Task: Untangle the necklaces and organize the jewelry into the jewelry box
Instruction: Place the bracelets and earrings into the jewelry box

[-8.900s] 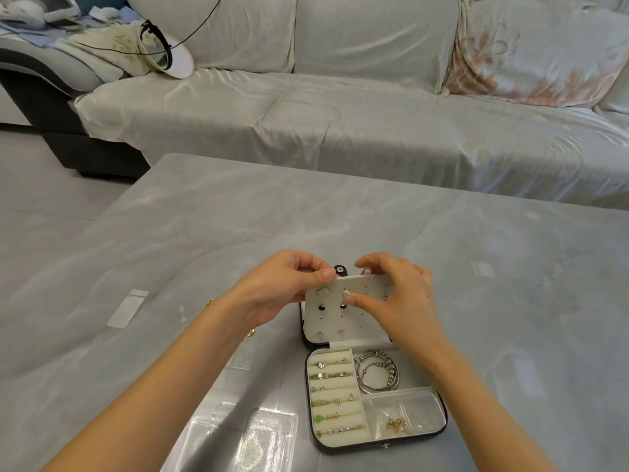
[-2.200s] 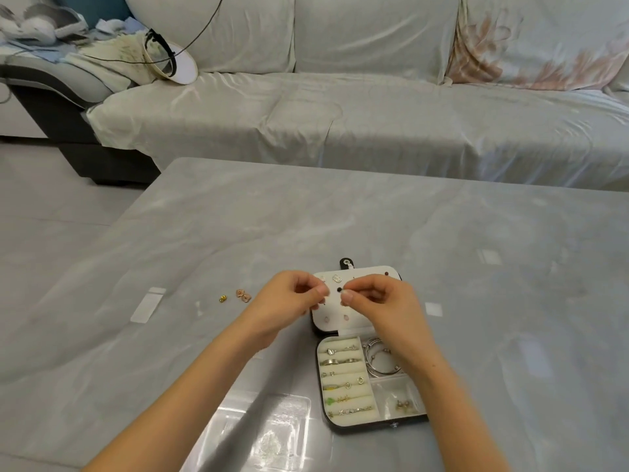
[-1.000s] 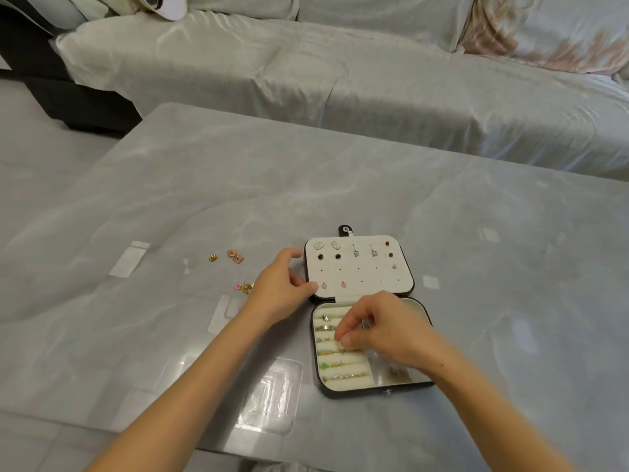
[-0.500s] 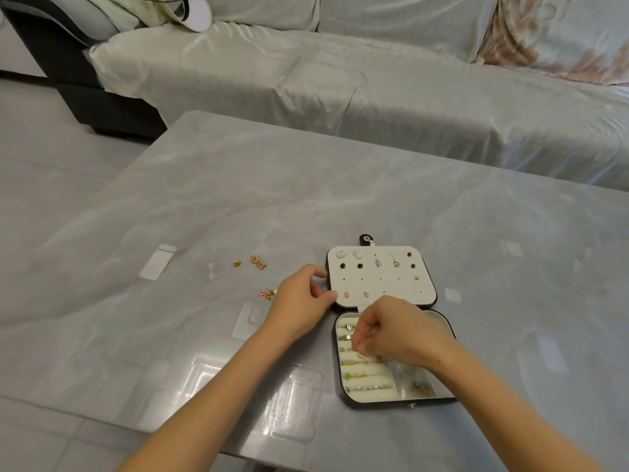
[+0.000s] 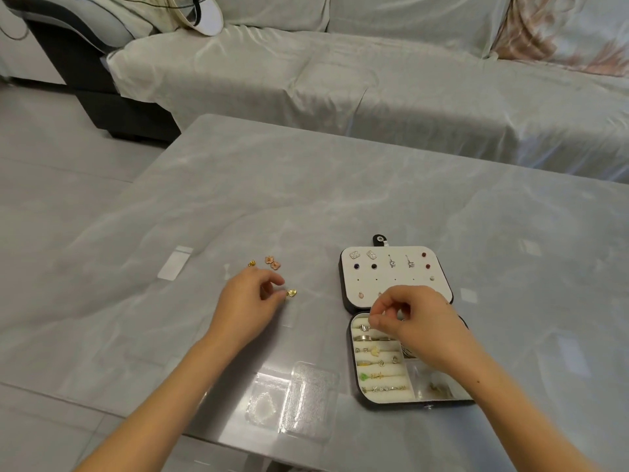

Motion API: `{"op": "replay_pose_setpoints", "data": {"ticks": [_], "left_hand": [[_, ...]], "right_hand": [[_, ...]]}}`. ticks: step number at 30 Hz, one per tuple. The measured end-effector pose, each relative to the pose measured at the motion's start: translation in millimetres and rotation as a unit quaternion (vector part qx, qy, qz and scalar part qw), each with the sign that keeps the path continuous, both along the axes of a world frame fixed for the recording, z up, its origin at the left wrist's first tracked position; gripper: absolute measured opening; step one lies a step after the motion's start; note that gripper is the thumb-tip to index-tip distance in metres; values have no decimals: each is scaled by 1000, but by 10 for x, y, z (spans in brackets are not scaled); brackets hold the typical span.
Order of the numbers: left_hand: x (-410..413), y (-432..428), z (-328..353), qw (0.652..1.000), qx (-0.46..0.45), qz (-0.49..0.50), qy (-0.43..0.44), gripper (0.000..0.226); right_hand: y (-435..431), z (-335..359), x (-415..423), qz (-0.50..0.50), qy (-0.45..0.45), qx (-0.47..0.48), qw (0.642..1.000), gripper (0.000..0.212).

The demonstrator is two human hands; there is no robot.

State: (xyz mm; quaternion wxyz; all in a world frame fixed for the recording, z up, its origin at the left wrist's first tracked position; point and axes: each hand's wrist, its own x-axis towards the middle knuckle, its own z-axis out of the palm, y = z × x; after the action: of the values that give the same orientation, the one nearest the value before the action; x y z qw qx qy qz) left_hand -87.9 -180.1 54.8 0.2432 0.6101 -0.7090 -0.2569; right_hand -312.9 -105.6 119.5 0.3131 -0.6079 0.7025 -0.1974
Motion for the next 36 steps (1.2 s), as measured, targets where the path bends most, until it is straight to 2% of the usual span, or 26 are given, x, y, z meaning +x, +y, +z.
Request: {"op": "replay_pose_setpoints", "data": {"ticks": [2,5,10,12,14,15,16,18,21,24,27,29,31,34,36], "left_hand": [[-82,-24,-49,998,-32,-23,-44,14],[-168,-74,-87,994,-67,-45,-77,6],[-220,-143,-65,990,-70,-60,-102,4],[-247,-132,10,996,-50,-34,-72,5],[-297,-66,145,998,28,14,58,6],[-335,-11,232,981,101,34,162,6],[-381,53,322,945,180,43,268,6],[-474,183,468,866,312,40,388,4],[-598,317,602,786,416,5,458,8],[-681,380,653,752,461,-19,470,10],[-740,400,663,743,480,-29,465,10],[-779,398,669,751,479,-34,453,9],[-820,385,664,760,478,-41,439,14],[-866,360,673,766,481,-57,423,11],[-881,353,671,775,480,-64,407,10]], "right_hand": [[11,7,19,-6,2,-4,1000,11],[35,-6,11,-17,5,-5,1000,12],[69,-39,-50,-42,-25,-13,999,13],[85,-43,-69,-57,-47,-18,997,13],[111,-33,-64,-71,-78,-34,994,11],[130,-22,-43,-78,-96,-49,991,11],[149,-9,-14,-81,-115,-67,988,12],[184,12,64,-81,-157,-108,978,15],[225,-7,147,-66,-202,-154,965,19],[242,-38,140,-60,-207,-196,957,15],[256,-50,94,-52,-176,-254,949,8],[259,-67,48,-34,-118,-289,950,1],[264,-89,-16,-22,-67,-303,951,6],[280,-66,-110,-25,-53,-274,960,4],[294,-53,-150,-38,-76,-227,970,7]]}}
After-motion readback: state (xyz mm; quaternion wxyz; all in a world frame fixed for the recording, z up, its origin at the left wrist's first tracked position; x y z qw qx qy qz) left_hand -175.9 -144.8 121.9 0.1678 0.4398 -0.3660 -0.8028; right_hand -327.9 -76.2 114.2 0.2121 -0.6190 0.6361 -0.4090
